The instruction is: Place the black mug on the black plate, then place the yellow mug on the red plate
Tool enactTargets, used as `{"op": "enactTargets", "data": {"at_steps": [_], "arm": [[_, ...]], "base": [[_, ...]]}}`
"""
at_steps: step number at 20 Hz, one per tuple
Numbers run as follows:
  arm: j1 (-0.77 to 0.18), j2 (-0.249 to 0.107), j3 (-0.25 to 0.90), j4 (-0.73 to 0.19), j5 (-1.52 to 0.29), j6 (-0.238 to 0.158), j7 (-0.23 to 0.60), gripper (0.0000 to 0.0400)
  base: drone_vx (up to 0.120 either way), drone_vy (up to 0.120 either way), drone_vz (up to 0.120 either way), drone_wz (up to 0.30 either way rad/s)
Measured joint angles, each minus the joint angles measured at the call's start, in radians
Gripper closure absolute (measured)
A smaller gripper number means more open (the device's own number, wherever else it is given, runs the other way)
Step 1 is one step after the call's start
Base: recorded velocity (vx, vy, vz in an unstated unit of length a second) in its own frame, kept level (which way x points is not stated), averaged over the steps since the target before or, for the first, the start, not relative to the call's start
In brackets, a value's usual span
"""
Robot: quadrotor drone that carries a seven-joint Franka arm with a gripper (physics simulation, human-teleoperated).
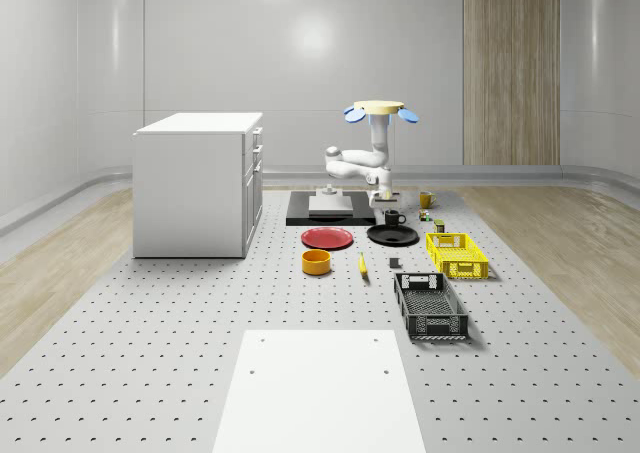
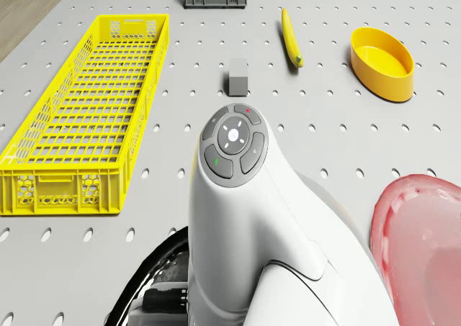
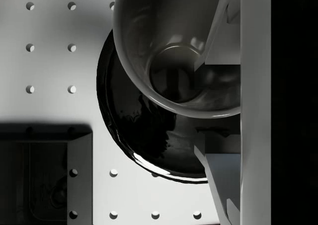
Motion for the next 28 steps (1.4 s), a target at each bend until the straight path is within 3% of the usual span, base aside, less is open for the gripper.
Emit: {"op": "enactTargets", "data": {"at_steps": [7,11,15,21,25,28], "arm": [[-0.015,-0.005,-0.090,0.023,-0.083,0.038,0.000,0.0290],[-0.018,-0.004,-0.108,0.029,-0.100,0.045,0.000,0.0116],[-0.012,-0.003,-0.075,0.019,-0.070,0.031,0.000,0.0043],[-0.004,-0.004,-0.023,0.005,-0.021,0.012,0.001,0.0010],[-0.003,-0.006,-0.009,0.002,-0.007,0.009,0.001,0.0004],[-0.003,-0.008,-0.005,0.001,-0.002,0.009,0.001,0.0002]], "base": [[0.000,0.000,0.000,0.000],[0.000,0.000,0.000,0.000],[0.000,0.000,0.030,0.000],[0.000,0.000,0.120,0.000],[-0.100,0.120,0.120,0.000],[-0.120,0.120,0.000,0.000]]}}
